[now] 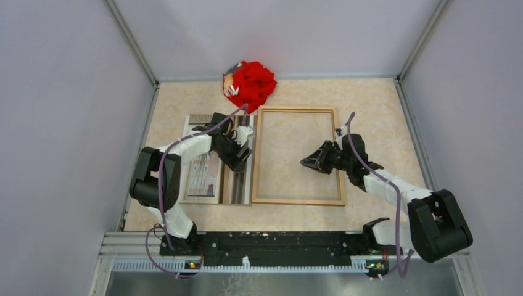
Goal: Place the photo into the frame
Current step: Adjust the photo frame item on the photo frame.
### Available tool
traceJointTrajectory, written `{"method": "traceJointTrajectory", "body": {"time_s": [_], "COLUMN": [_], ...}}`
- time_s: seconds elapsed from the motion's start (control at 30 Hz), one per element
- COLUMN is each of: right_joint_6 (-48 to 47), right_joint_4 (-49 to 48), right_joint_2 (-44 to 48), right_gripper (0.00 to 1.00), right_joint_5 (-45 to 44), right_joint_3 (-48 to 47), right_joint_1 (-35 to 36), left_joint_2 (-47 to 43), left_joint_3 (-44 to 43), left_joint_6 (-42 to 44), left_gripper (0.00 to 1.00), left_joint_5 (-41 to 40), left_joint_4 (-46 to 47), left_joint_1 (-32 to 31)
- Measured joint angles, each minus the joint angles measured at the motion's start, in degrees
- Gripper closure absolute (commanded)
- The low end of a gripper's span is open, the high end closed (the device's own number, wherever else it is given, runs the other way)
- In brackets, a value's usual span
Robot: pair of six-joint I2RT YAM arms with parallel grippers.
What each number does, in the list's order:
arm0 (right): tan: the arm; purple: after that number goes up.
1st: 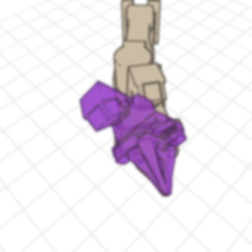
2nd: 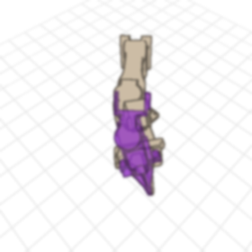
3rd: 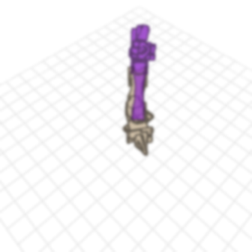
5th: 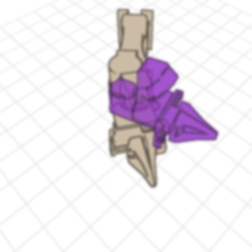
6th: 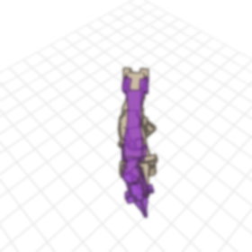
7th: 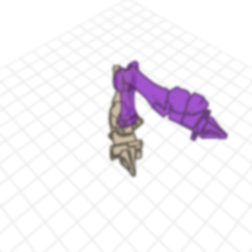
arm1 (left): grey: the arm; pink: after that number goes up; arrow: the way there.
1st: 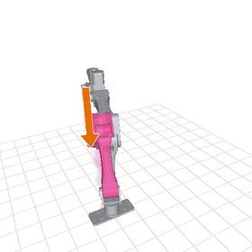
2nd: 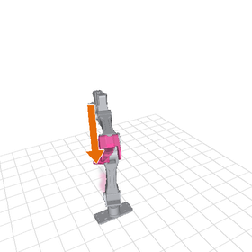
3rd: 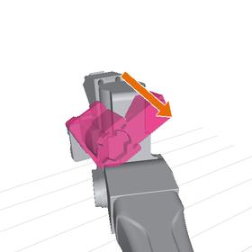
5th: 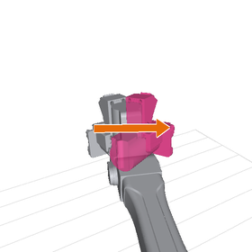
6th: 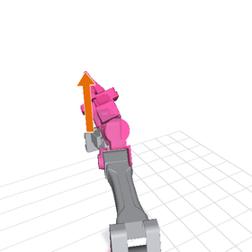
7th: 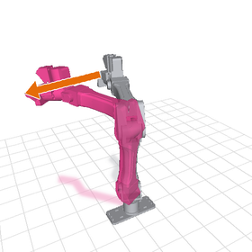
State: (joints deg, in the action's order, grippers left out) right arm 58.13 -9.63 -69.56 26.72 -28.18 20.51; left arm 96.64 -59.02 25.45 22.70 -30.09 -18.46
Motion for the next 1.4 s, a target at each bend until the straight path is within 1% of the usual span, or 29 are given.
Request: {"method": "traceJointTrajectory", "body": {"time_s": [0.13,0.23,0.33,0.4,0.5,0.57,0.7,0.8,0.93,1.03,1.17,1.4], "right_joint_6": [-1.2,-1.5,-1.0,-0.5,0.0,0.2,0.0,-3.1,-11.6,-17.1,-21.4,-27.3], "right_joint_4": [-0.7,-1.4,-3.7,-5.6,-8.5,-9.7,-9.6,-3.3,9.7,15.5,19.3,25.6], "right_joint_2": [-2.9,-6.1,-8.6,-9.6,-10.2,-10.4,-10.5,-10.5,-10.4,-10.3,-10.5,-16.9], "right_gripper": [0.74,0.72,0.72,0.76,0.91,1.0,1.0,1.0,1.0,1.0,1.0,1.0], "right_joint_5": [2.6,5.1,7.4,8.3,8.9,9.1,9.2,10.1,11.4,12.3,12.4,11.9], "right_joint_3": [-0.2,-1.3,-1.5,-1.3,-0.1,0.9,1.2,-2.6,-14.6,-22.5,-26.4,-29.0], "right_joint_1": [0.0,0.0,0.0,0.0,0.0,0.0,-0.2,-1.8,-7.7,-12.9,-16.2,-16.2], "left_joint_2": [0.0,0.0,0.0,0.0,0.0,0.0,0.0,0.0,0.0,0.0,0.4,2.4], "left_joint_3": [0.0,0.0,0.0,0.0,0.0,0.0,-0.8,-3.9,-11.8,-16.2,-17.1,-14.8], "left_joint_6": [0.0,0.0,0.0,0.0,0.1,0.2,0.2,0.0,0.0,0.0,0.0,0.0], "left_gripper": [0.16,0.16,0.16,0.16,0.16,0.13,0.02,0.02,0.02,0.02,0.02,0.05], "left_joint_5": [0.3,0.3,0.3,0.3,0.3,0.3,0.5,1.1,3.1,3.4,3.1,2.7], "left_joint_4": [-0.1,-0.1,-0.1,-0.1,-0.1,-0.2,-1.4,-4.4,-7.8,-8.1,-8.5,-8.7], "left_joint_1": [0.0,0.0,0.0,0.0,0.0,0.0,0.0,0.3,2.0,3.4,4.2,4.1]}}
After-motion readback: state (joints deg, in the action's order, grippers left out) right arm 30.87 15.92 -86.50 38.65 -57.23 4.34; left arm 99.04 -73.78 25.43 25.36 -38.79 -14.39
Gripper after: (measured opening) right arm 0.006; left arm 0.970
